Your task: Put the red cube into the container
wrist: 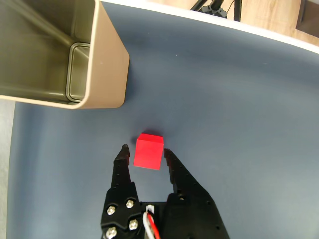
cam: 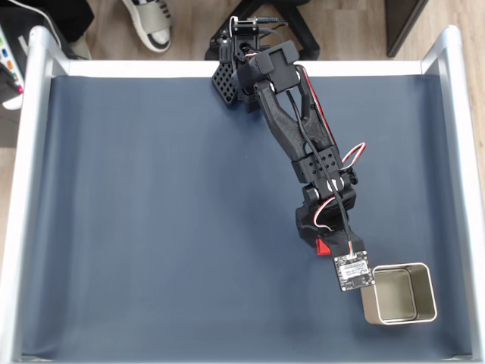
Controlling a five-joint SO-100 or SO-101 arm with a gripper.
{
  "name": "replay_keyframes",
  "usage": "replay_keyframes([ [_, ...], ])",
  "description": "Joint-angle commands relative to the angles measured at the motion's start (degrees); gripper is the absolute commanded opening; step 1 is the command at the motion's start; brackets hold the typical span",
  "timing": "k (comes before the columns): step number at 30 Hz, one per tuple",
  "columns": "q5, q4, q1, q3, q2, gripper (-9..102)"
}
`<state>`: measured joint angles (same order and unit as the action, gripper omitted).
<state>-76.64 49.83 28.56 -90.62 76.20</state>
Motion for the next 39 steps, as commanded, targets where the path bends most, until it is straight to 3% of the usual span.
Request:
replay_keyframes([
  [1,0.62,-0.97,-0.44,2.64,0.18,23],
  [14,-0.18,-1.58,-0.7,2.81,-1.41,14],
  [20,-1.14,-1.14,-1.05,2.81,-0.79,0],
  [28,-2.02,0.35,-1.58,2.81,1.49,0],
  [39,-8.53,10.72,-1.05,4.22,17.23,0],
])
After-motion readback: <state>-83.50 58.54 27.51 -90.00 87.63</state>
